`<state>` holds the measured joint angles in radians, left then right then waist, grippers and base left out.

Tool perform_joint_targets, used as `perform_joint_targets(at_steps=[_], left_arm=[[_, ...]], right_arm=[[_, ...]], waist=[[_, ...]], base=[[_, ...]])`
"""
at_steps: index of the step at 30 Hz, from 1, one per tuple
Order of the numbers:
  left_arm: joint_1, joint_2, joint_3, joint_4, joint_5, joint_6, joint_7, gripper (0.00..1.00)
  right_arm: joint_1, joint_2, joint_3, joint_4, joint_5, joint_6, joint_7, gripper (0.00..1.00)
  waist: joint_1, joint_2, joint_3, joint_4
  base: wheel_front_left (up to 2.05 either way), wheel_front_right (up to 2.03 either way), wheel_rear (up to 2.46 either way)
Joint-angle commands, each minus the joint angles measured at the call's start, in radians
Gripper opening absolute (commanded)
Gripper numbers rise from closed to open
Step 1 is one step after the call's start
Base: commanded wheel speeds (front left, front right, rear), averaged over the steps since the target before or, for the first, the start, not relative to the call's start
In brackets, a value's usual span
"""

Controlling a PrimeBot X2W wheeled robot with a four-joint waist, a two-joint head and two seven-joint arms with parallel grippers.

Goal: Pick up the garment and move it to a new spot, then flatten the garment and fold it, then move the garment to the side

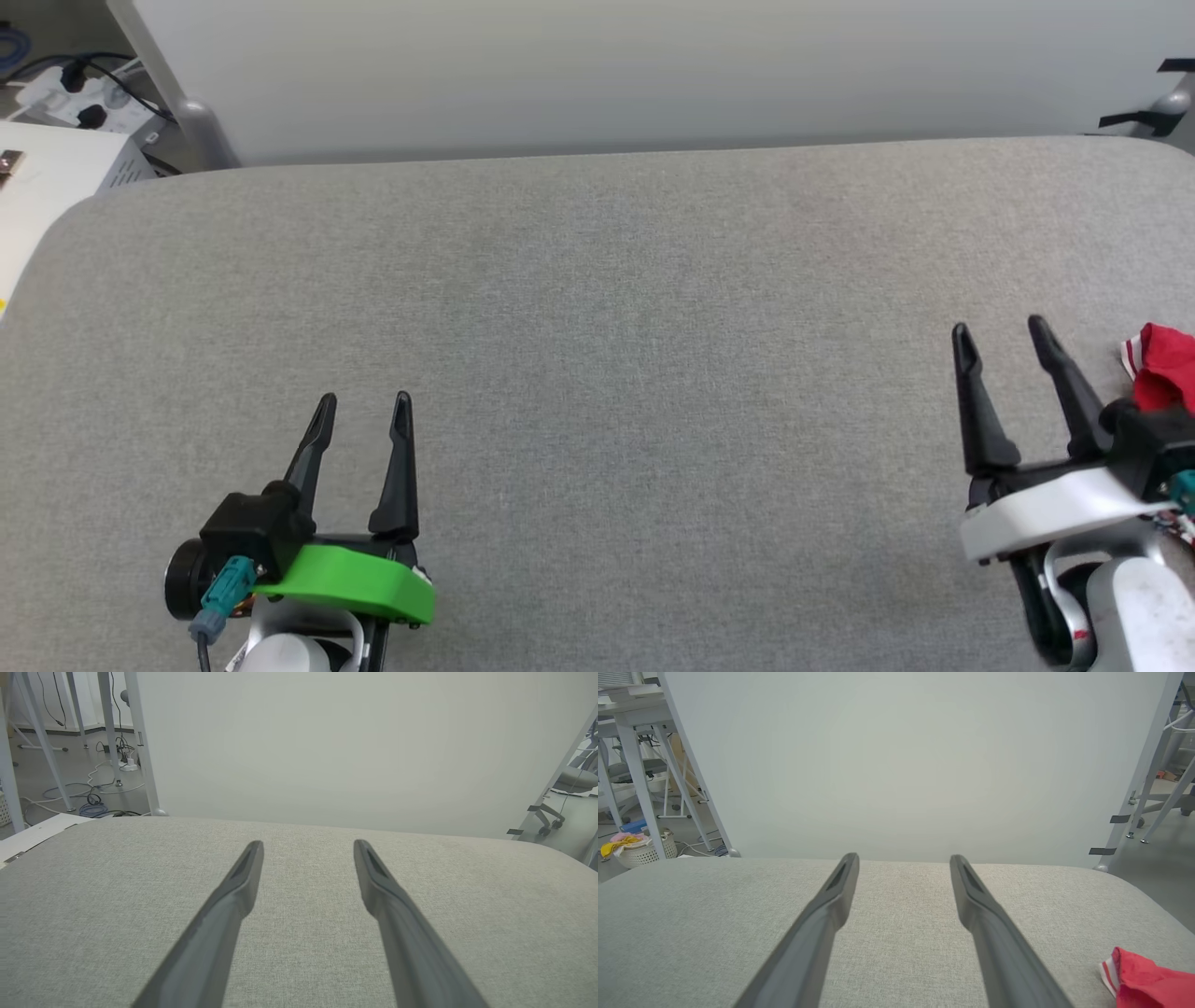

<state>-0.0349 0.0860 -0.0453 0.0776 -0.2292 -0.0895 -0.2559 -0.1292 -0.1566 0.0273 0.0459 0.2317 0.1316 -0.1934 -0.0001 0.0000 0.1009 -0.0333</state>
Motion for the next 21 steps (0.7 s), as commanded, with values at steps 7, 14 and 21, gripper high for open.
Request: perform_joint_targets(at_steps=[7, 14, 21], left_arm=[[0.034, -0.023, 0.023, 0.005, 0.024, -0.019, -0.006, 1.00], [0.033, -0.030, 0.032, 0.011, 0.033, -0.029, -0.006, 1.00], [0.034, -0.034, 0.033, 0.019, 0.034, -0.035, -0.006, 1.00]], right_arm=[[0.076, 0.055, 0.001, 0.041, -0.029, -0.001, -0.043, 1.00], [0.083, 0.067, 0.011, 0.063, -0.039, -0.001, -0.058, 1.00], [0.080, 0.068, 0.011, 0.066, -0.042, -0.001, -0.062, 1.00]], waist=[[0.0001, 0.0000, -0.019, 0.012], [0.0001, 0.0000, -0.021, 0.011], [0.0001, 0.0000, -0.029, 0.013]], base=[[0.00, 0.00, 0.00], [0.00, 0.00, 0.00], [0.00, 0.00, 0.00]])
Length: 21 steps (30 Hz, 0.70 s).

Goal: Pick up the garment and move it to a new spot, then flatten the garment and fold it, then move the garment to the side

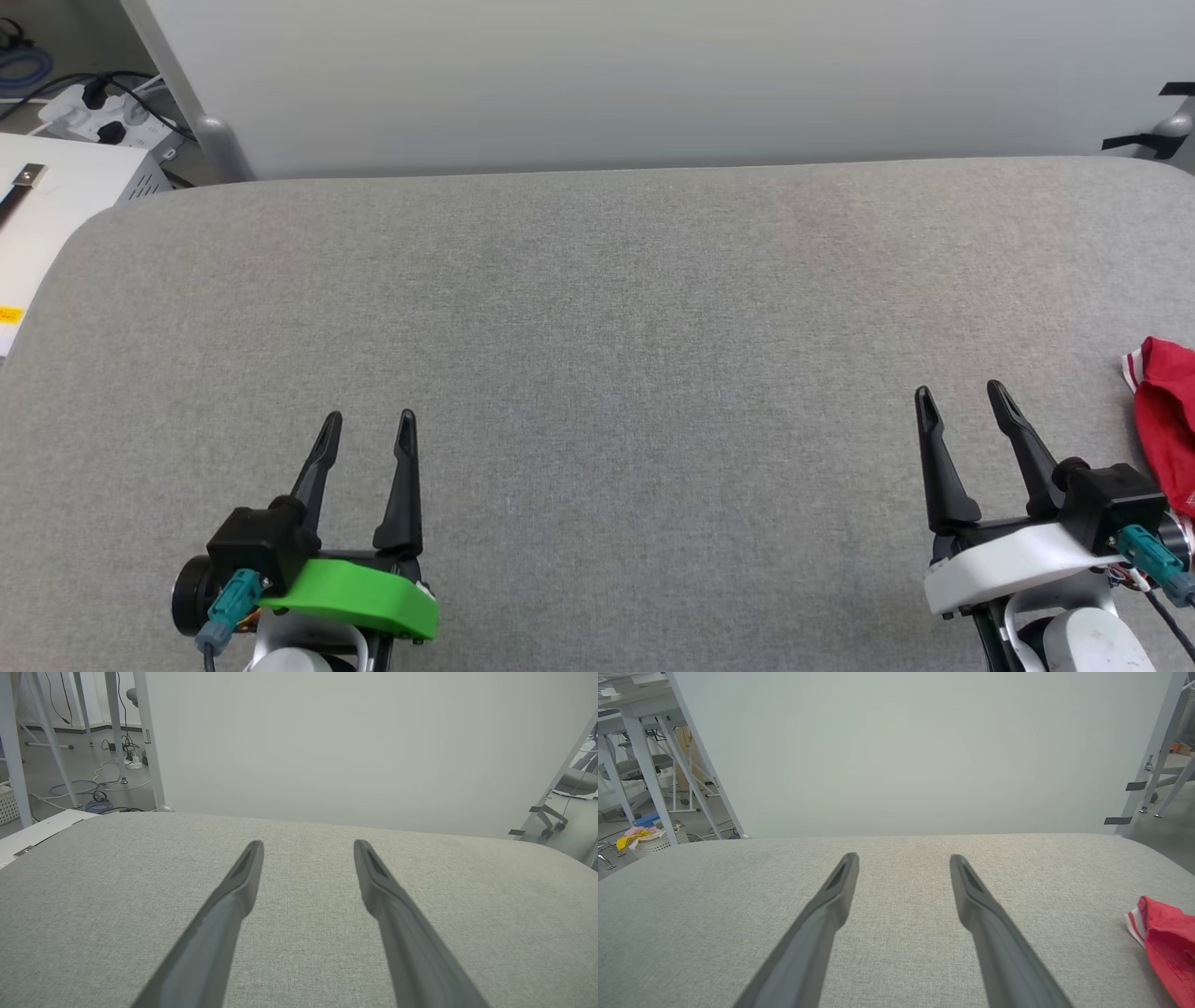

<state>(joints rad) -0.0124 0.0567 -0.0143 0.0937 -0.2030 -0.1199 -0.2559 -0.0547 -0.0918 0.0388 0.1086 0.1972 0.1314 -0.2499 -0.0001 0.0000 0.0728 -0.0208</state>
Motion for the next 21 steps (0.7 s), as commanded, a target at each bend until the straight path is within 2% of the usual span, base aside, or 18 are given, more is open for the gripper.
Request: perform_joint_targets(at_steps=[1, 14, 15, 21], left_arm=[[0.012, -0.005, 0.002, 0.004, 0.007, -0.005, -0.006, 1.00], [0.008, -0.006, 0.005, 0.005, -0.007, -0.008, -0.006, 1.00], [0.000, -0.002, 0.002, 0.007, -0.005, -0.004, 0.001, 0.00], [0.000, -0.002, 0.002, 0.005, 0.001, 0.000, 0.009, 0.00]], right_arm=[[0.006, 0.003, 0.000, 0.004, -0.008, -0.001, -0.006, 1.00], [-0.007, 0.006, 0.002, 0.007, -0.012, -0.001, -0.009, 1.00], [0.000, 0.005, 0.001, 0.005, -0.002, 0.000, -0.001, 0.00], [0.001, 0.006, -0.001, 0.001, -0.008, 0.000, 0.007, 0.00]], waist=[[0.0001, 0.0000, -0.001, 0.001], [0.0001, 0.0000, 0.006, 0.002], [0.0001, 0.0000, 0.005, 0.001], [0.0001, 0.0000, 0.003, 0.002]], base=[[0.00, 0.00, 0.00], [0.00, 0.00, 0.00], [0.00, 0.00, 0.00], [0.00, 0.00, 0.00]])
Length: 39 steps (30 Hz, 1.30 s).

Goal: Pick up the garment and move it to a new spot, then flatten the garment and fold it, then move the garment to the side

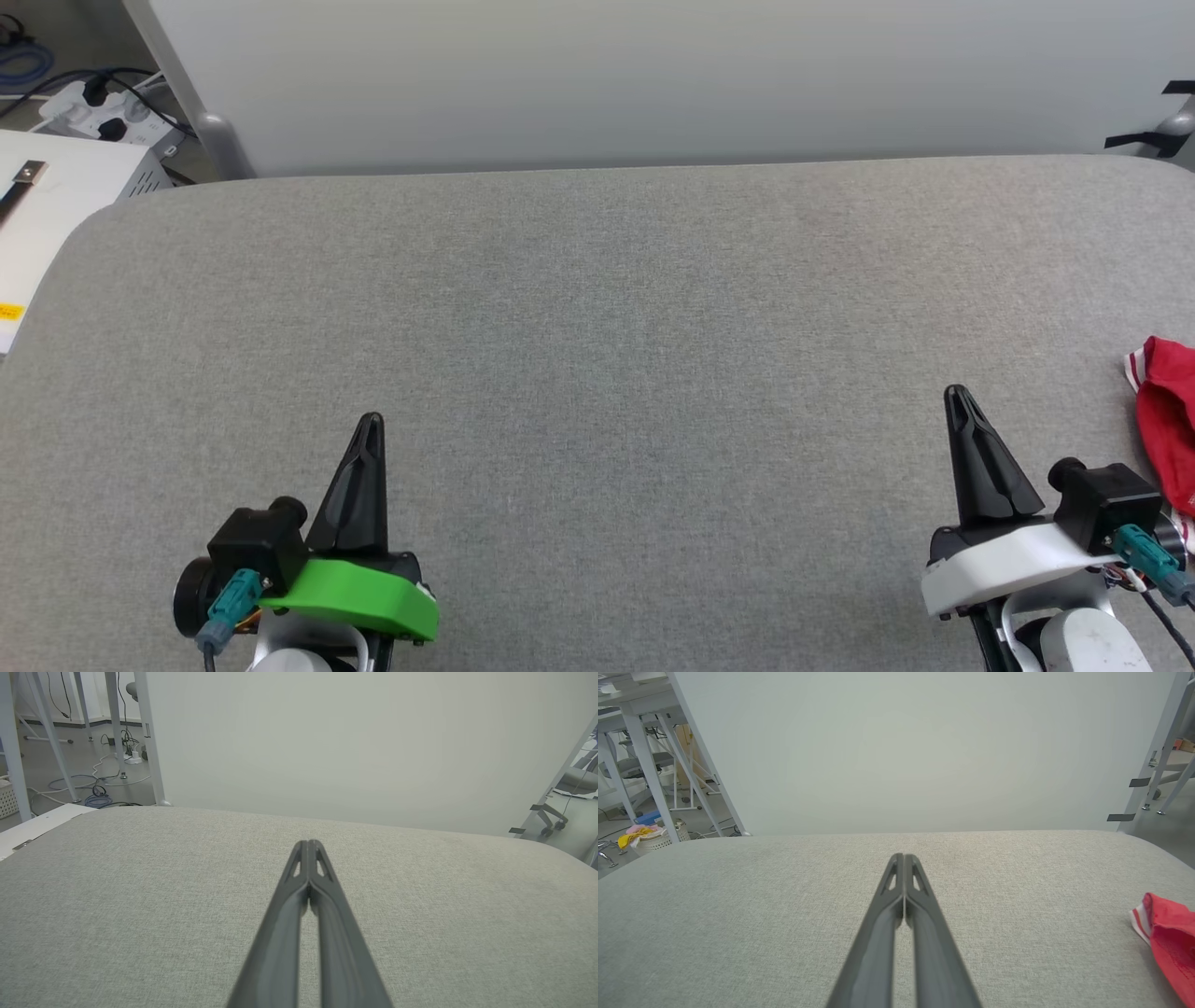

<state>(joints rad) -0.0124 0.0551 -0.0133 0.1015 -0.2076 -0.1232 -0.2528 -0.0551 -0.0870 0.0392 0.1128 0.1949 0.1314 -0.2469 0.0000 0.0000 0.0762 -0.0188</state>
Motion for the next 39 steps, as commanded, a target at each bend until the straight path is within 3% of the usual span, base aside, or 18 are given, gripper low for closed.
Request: perform_joint_targets(at_steps=[1, 39], left_arm=[[0.000, 0.000, 0.001, -0.003, 0.007, 0.004, 0.008, 0.00], [0.004, -0.002, 0.005, -0.034, 0.070, 0.041, 0.084, 0.00]], right_arm=[[0.002, 0.001, -0.001, -0.004, -0.007, 0.000, 0.005, 0.00], [0.019, 0.012, -0.013, -0.038, -0.066, 0.000, 0.081, 0.00]], waist=[[0.0000, 0.0000, -0.001, 0.000], [0.0000, 0.0000, -0.025, 0.006]], base=[[0.00, 0.00, 0.00], [0.00, 0.00, 0.00]])
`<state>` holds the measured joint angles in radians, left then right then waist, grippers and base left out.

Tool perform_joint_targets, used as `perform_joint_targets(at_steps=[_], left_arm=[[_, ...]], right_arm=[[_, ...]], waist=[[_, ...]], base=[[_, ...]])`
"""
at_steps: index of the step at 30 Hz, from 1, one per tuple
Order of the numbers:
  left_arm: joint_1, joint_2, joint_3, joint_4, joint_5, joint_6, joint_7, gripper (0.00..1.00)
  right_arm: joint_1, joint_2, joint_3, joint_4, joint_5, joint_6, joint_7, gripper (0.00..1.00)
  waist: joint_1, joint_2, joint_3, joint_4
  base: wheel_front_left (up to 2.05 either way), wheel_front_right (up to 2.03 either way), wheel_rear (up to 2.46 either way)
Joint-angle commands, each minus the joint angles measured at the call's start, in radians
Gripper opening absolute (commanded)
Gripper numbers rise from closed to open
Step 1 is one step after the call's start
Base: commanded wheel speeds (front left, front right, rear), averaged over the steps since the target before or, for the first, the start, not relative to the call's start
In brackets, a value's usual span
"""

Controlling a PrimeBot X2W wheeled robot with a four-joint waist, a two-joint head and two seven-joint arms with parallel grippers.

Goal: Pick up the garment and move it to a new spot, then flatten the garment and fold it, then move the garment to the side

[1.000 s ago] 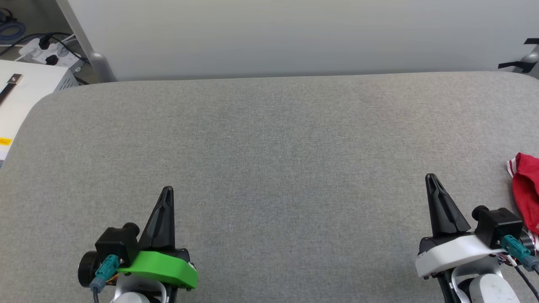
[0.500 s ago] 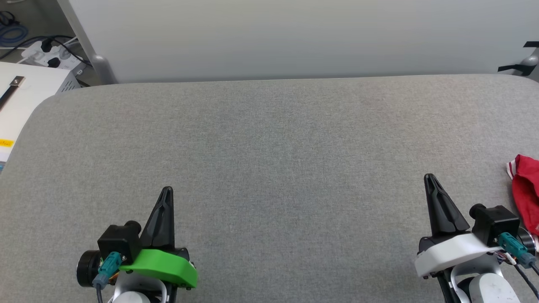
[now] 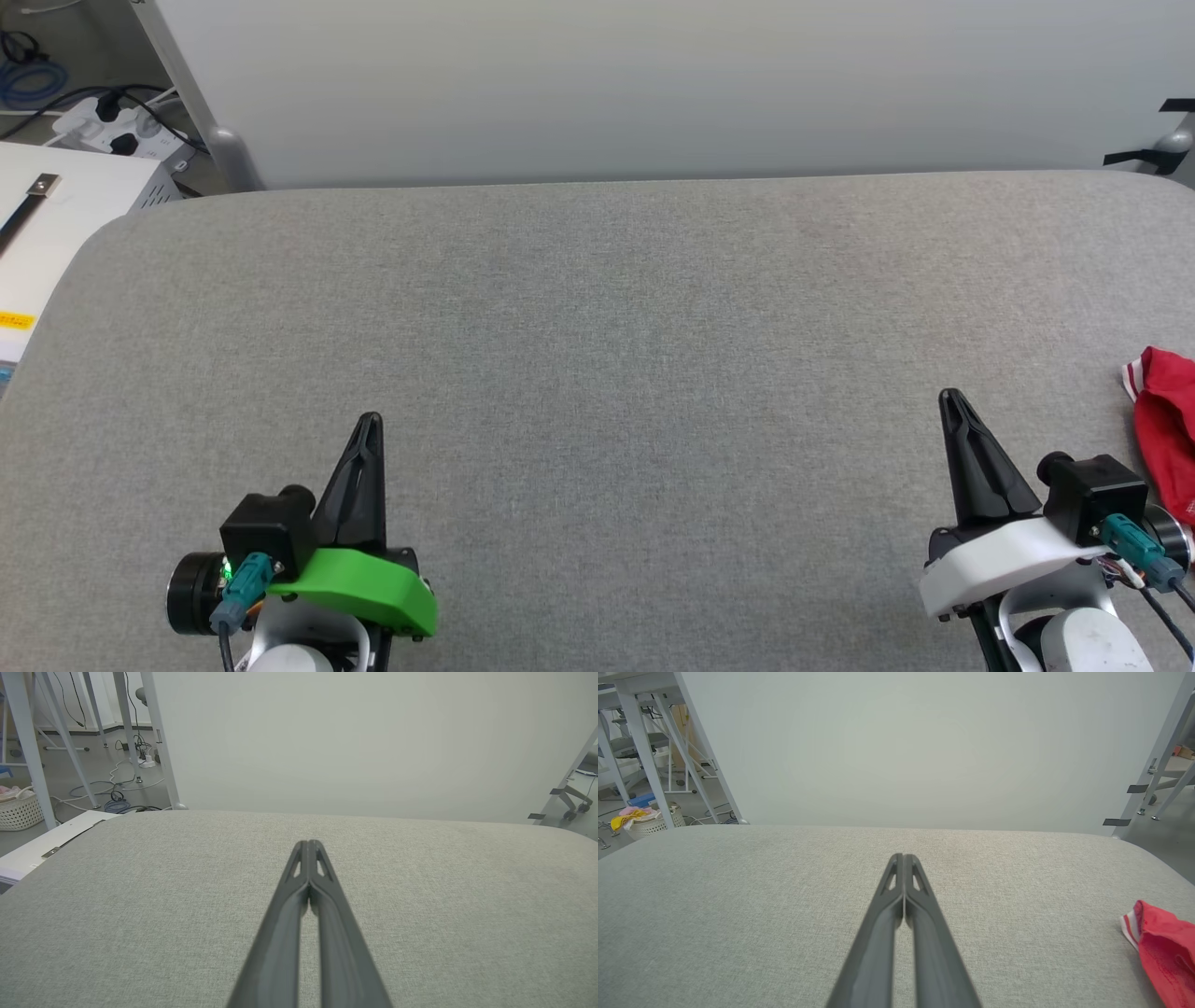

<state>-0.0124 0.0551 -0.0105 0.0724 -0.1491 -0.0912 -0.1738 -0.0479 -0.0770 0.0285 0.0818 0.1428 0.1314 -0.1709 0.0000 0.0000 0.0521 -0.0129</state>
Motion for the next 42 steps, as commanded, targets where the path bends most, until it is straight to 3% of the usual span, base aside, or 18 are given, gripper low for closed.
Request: perform_joint_targets(at_steps=[1, 42], left_arm=[[0.004, -0.002, 0.002, -0.006, 0.012, 0.010, 0.007, 0.00], [0.008, -0.003, 0.006, -0.039, 0.082, 0.051, 0.091, 0.00]], right_arm=[[0.012, 0.003, -0.003, -0.007, -0.015, 0.000, 0.007, 0.00], [0.030, 0.015, -0.016, -0.045, -0.079, -0.001, 0.090, 0.00]], waist=[[0.0000, 0.0000, -0.001, 0.000], [0.0000, 0.0000, -0.027, 0.007]], base=[[0.00, 0.00, 0.00], [0.00, 0.00, 0.00]])
